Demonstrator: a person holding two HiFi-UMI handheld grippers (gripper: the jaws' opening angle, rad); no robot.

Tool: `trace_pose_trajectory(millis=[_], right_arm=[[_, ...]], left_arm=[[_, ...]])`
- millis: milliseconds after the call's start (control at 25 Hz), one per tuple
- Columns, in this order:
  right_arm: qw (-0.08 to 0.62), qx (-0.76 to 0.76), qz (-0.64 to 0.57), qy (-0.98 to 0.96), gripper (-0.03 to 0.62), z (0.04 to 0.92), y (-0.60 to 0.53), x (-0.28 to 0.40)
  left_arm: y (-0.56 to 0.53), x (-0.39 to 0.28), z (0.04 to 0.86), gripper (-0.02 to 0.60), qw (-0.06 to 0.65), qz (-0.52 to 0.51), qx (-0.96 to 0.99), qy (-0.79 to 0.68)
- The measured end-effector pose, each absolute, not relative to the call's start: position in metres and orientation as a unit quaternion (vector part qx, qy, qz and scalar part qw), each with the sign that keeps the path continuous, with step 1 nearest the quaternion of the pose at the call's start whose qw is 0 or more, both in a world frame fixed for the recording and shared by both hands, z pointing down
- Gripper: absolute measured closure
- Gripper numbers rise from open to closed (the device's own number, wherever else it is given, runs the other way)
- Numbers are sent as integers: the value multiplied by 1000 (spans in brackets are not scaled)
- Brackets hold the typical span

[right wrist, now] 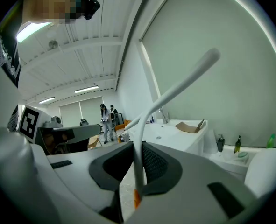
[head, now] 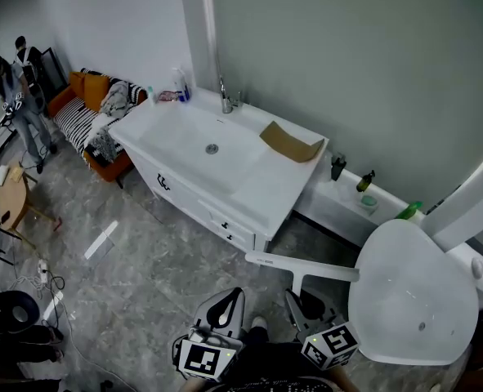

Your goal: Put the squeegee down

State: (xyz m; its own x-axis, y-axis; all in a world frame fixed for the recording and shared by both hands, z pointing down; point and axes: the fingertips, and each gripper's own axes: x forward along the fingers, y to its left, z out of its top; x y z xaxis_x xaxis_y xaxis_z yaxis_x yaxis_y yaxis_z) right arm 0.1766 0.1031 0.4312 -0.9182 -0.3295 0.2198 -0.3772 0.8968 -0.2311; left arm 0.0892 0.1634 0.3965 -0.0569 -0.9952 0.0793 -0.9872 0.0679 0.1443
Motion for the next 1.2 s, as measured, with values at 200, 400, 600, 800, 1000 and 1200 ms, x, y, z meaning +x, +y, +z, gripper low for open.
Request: trace_pose_trajectory(millis=[200, 400, 600, 800, 1000, 1200], right_arm=[[89, 185, 140, -969, 533, 432, 89, 169], [96, 186, 149, -967, 533, 434, 77, 154], [100, 197, 158, -962, 533, 440, 64, 124], [93, 230, 166, -955, 533, 433, 41, 91], [85, 260, 169, -947, 533, 426, 20, 63], [77, 291, 168, -939, 533, 425, 6, 43]], left_arm=[[146, 88, 382, 575, 48, -29, 703, -709], [131, 77, 375, 575, 50, -47, 713, -698], [114, 46, 379, 575, 55, -45, 722, -688], [89, 6, 375, 575, 55, -27, 735, -675], [64, -27, 370, 575, 52, -12, 748, -661], [51, -55, 371, 575, 56, -13, 761, -646]])
